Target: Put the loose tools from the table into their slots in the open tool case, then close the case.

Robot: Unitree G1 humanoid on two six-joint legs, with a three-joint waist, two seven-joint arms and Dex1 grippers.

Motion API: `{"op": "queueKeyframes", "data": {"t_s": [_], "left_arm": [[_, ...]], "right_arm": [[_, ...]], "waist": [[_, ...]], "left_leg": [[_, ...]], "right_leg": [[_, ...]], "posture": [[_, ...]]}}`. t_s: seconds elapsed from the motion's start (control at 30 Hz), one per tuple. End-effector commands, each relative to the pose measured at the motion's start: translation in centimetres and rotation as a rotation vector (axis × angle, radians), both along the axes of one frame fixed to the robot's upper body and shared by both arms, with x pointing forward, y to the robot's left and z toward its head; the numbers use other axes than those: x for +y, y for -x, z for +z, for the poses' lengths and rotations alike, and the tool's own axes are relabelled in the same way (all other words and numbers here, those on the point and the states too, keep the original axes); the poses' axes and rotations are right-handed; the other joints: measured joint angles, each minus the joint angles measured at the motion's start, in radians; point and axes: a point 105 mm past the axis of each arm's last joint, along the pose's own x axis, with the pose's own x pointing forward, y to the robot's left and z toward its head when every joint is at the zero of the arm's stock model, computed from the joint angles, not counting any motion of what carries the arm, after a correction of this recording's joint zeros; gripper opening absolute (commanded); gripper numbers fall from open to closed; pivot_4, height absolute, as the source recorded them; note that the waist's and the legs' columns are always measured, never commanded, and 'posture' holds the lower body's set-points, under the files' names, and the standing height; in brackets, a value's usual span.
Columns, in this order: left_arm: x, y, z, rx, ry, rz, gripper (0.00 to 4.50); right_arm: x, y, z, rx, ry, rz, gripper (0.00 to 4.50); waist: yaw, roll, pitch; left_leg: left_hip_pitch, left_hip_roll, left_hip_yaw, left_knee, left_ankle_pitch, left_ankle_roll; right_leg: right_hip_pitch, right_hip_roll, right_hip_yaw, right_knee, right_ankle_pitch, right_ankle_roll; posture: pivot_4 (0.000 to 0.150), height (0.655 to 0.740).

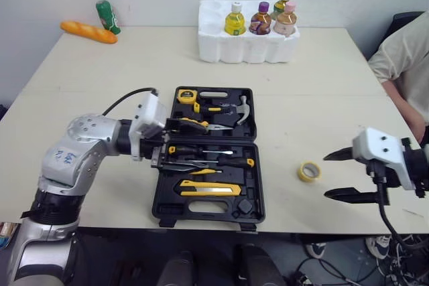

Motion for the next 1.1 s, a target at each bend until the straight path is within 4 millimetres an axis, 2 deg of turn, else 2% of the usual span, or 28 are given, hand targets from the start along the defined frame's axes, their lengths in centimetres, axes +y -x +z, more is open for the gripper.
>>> {"op": "queueKeyframes", "data": {"t_s": [0.03, 0.4, 0.43, 0.5, 0.7, 0.77, 0.9, 1.0, 1.03, 1.1], "left_arm": [[-1.1, 1.0, 0.6, -0.044, 0.001, -0.094, 4.45], [-2.3, 0.6, 0.7, -0.079, 0.034, -0.128, 4.45], [-2.4, 0.6, 0.6, -0.079, 0.035, -0.127, 4.50], [-2.2, 0.6, 0.5, -0.079, 0.031, -0.120, 4.50], [-1.9, 0.4, 0.4, -0.078, 0.017, -0.098, 4.50], [-1.8, 0.5, 0.2, -0.069, 0.009, -0.091, 4.50], [-1.0, 0.8, -0.6, -0.032, -0.031, -0.077, 4.50], [0.1, 1.4, -1.6, -0.004, -0.088, -0.074, 4.50], [0.7, 1.8, -2.3, 0.008, -0.121, -0.079, 4.50], [1.4, 2.4, -3.2, 0.027, -0.170, -0.092, 4.50]], "right_arm": [[-0.2, -0.8, -1.3, 0.010, 0.134, 0.049, 4.50], [-0.1, -3.9, -3.9, 0.033, 0.225, 0.057, 4.50], [-0.1, -4.0, -4.0, 0.037, 0.227, 0.057, 3.95], [-0.1, -4.3, -4.2, 0.018, 0.238, 0.064, 3.23], [0.0, -5.1, -4.1, -0.047, 0.250, 0.076, 0.10], [0.4, -4.7, -3.7, -0.052, 0.239, 0.097, 0.04], [2.6, -3.6, -2.0, -0.073, 0.160, 0.160, 0.04], [6.0, -2.0, -0.2, -0.069, 0.018, 0.235, 0.04], [7.7, -1.1, 0.4, -0.059, -0.045, 0.277, 0.04], [10.2, 0.5, 0.8, -0.035, -0.123, 0.347, 0.04]], "waist": [[0.000, 0.000, 0.000], [0.000, 0.000, 0.001], [0.001, 0.000, 0.001], [0.001, 0.000, 0.001], [0.001, 0.000, 0.001], [0.000, 0.000, 0.001], [-0.001, 0.000, 0.001], [-0.004, 0.000, 0.001], [-0.004, 0.000, 0.001], [-0.005, 0.000, 0.001]], "left_leg": [[0.000, 0.000, 0.000, 0.001, 0.000, 0.000], [-0.007, 0.000, -0.001, 0.011, -0.001, 0.002], [-0.008, 0.000, -0.001, 0.011, -0.001, 0.002], [-0.008, 0.000, -0.001, 0.011, -0.001, 0.002], [-0.008, 0.000, 0.000, 0.012, -0.001, 0.002], [-0.008, 0.000, 0.000, 0.012, -0.001, 0.002], [-0.008, 0.001, 0.000, 0.012, 0.000, 0.001], [-0.008, 0.001, -0.001, 0.012, 0.000, 0.001], [-0.008, 0.001, -0.001, 0.012, 0.000, 0.001], [-0.008, 0.002, -0.002, 0.011, 0.000, 0.001]], "right_leg": [[0.000, 0.000, 0.000, 0.000, 0.000, 0.000], [-0.003, 0.000, 0.000, 0.003, 0.000, 0.000], [-0.003, 0.000, 0.000, 0.004, 0.000, 0.000], [-0.004, 0.000, 0.000, 0.004, 0.000, 0.000], [-0.004, 0.000, 0.000, 0.005, 0.000, 0.001], [-0.004, 0.000, 0.000, 0.005, 0.000, 0.001], [-0.004, 0.001, 0.000, 0.005, 0.000, 0.001], [-0.004, 0.001, 0.000, 0.005, 0.000, 0.001], [-0.004, 0.001, 0.000, 0.005, 0.000, 0.001], [-0.004, 0.001, -0.001, 0.005, 0.000, 0.001]], "posture": [[0.150, 0.7367], [0.150, 0.7367], [0.150, 0.7367], [0.150, 0.7367], [0.150, 0.7367], [0.150, 0.7367], [0.150, 0.7367], [0.150, 0.7367], [0.150, 0.7367], [0.150, 0.7367]]}}
